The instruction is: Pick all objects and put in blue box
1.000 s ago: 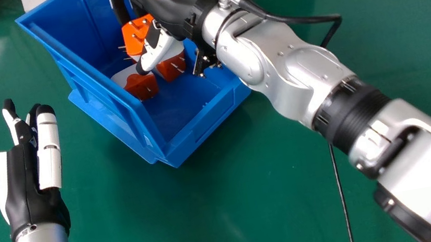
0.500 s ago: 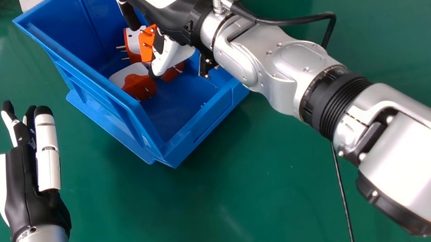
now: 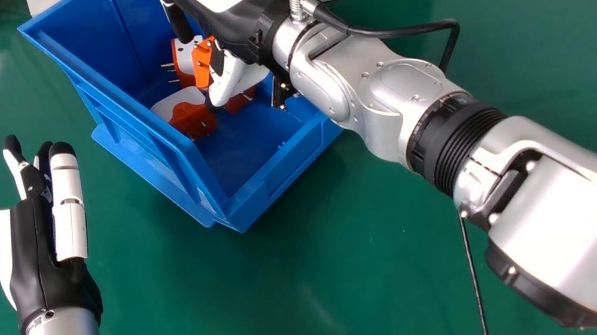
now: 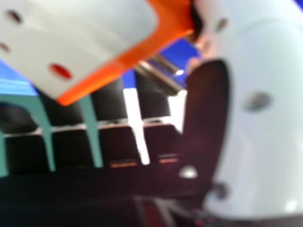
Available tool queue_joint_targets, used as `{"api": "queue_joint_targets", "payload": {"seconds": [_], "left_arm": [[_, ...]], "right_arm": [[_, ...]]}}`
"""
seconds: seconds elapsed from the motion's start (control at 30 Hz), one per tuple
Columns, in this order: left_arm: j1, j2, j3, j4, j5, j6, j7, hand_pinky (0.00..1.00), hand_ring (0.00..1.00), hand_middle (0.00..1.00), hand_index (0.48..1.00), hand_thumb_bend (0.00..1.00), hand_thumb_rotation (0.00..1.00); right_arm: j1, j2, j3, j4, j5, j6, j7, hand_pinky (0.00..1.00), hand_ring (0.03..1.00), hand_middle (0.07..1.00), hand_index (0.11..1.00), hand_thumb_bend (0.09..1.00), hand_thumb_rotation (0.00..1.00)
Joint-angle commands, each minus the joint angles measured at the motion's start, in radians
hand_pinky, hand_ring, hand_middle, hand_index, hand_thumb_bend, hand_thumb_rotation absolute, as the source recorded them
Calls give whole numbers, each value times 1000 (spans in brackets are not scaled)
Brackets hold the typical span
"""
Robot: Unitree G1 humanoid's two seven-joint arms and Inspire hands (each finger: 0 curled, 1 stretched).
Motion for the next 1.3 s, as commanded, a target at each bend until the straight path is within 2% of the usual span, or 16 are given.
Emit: {"api": "queue_joint_targets", "payload": {"seconds": [0.0,0.1,0.23,0.37,0.5,0.53,0.57,0.67,0.77,0.87,0.9,1.13,1.27], "left_arm": [[-9,-2,-7,-28,11,-2,8,972,980,980,981,260,901],[-9,-5,-6,-31,5,2,9,972,978,980,981,257,901],[-4,-9,-10,-34,1,-7,6,971,976,979,981,253,901],[-5,-11,-13,-30,8,-6,13,972,975,979,981,250,901],[-4,-9,-19,-32,16,-9,14,972,975,979,981,249,900],[-4,-8,-21,-35,18,-7,14,972,975,979,981,246,900],[-3,-6,-21,-39,19,-3,13,972,975,979,981,246,900],[-1,-4,-15,-34,13,-7,9,972,975,980,981,236,900],[1,-6,-18,-37,16,-8,10,972,975,980,981,235,900],[-3,-2,-20,-30,22,-8,10,972,974,980,981,235,900],[-2,-2,-19,-29,21,-11,10,972,974,980,981,235,900],[-4,0,-18,-26,19,-14,6,972,974,980,981,233,903],[-7,0,-16,-21,15,-16,3,972,974,980,981,233,905]], "right_arm": [[-51,14,-15,-18,27,-8,-45,204,269,386,480,524,31],[-46,25,-31,-22,50,-12,-71,213,299,419,501,518,20],[-30,32,-44,-24,72,-24,-117,212,313,433,523,512,12],[-12,20,-12,-15,50,-48,-178,228,341,446,520,511,8],[0,4,5,-25,43,-64,-171,261,362,460,507,510,8],[3,6,-2,-25,52,-66,-165,348,456,540,565,488,144],[5,8,-7,-25,57,-63,-156,348,456,540,565,488,144],[5,10,-3,-23,52,-50,-146,549,671,736,722,456,462],[11,6,-8,-28,59,-59,-139,664,794,849,819,440,638],[13,-1,-5,-30,55,-61,-137,734,875,920,879,432,733],[14,-3,-3,-31,52,-60,-137,734,875,920,879,432,733],[25,-11,4,-40,47,-45,-128,829,982,990,979,429,897],[34,-11,2,-51,48,-36,-128,840,994,997,994,430,926]]}}
